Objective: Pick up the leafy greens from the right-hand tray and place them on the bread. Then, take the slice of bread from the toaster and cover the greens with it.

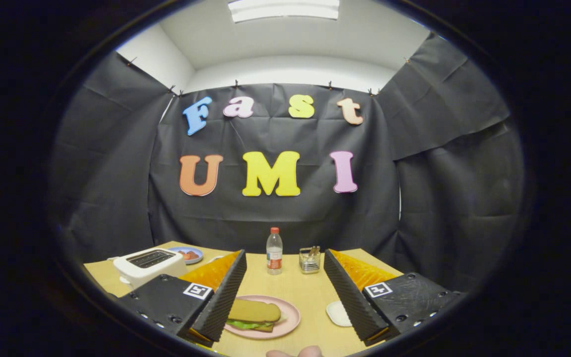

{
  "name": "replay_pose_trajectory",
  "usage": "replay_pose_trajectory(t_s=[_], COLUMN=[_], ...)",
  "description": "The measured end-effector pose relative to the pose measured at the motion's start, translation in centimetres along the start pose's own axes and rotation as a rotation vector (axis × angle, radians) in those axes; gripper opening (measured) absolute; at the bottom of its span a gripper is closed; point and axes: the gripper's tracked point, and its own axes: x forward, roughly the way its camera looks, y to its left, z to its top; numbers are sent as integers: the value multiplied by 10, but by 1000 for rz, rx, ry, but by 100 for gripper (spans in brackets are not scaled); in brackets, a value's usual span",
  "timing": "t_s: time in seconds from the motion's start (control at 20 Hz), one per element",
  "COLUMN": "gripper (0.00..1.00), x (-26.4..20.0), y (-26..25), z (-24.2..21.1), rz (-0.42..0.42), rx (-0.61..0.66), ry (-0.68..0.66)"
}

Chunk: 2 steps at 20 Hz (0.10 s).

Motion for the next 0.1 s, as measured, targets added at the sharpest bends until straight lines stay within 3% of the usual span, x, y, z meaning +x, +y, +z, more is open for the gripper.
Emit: replay_pose_trajectory(t_s=[0.1], gripper=[96], x=[-1], y=[-2], z=[1], rz=[-4], rx=[2], ry=[-3])
